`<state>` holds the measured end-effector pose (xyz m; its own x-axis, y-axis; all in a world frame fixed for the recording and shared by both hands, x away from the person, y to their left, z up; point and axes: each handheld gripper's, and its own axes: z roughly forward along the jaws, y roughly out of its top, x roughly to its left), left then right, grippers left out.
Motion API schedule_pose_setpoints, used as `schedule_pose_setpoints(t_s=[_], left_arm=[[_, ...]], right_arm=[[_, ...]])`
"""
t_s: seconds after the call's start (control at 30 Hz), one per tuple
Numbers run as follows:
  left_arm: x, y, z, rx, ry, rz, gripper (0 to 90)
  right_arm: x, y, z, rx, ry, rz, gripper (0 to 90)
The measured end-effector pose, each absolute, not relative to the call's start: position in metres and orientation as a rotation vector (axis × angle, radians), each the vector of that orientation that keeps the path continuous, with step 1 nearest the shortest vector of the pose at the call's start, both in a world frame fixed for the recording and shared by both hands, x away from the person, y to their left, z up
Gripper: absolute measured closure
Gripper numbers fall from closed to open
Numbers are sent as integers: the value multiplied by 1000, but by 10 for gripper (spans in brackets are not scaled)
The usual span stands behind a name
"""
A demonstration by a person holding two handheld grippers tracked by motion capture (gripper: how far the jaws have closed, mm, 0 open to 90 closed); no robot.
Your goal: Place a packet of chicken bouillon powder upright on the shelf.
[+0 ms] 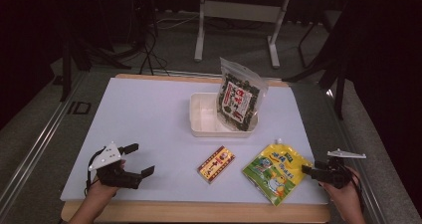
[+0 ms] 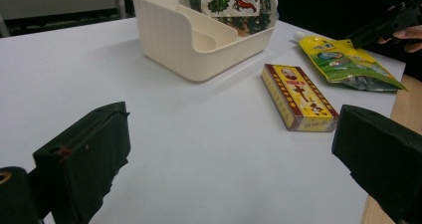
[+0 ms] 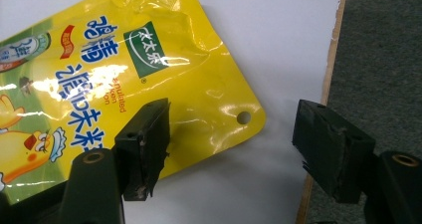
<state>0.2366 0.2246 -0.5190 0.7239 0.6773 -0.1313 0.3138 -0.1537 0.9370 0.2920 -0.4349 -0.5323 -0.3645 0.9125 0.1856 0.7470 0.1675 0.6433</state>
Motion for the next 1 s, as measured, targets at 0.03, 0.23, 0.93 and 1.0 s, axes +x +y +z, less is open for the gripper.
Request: schedule_pose_setpoints(t_s=[0.03,0.23,0.93,1.0], left_arm=[[237,225,-519,1750,788,384,20],[237,224,-519,1751,789,385,20],[238,223,-520,1765,787,388,20],[238,223,-520,1765,787,389,20]], right_arm=[[293,-435,-532,1609,2204,992,305],[294,-434,-532,1623,2225,1023,323],[297,-436,-524,1668,2250,1118,650],[298,-435,-525,1684,2257,1111,686]])
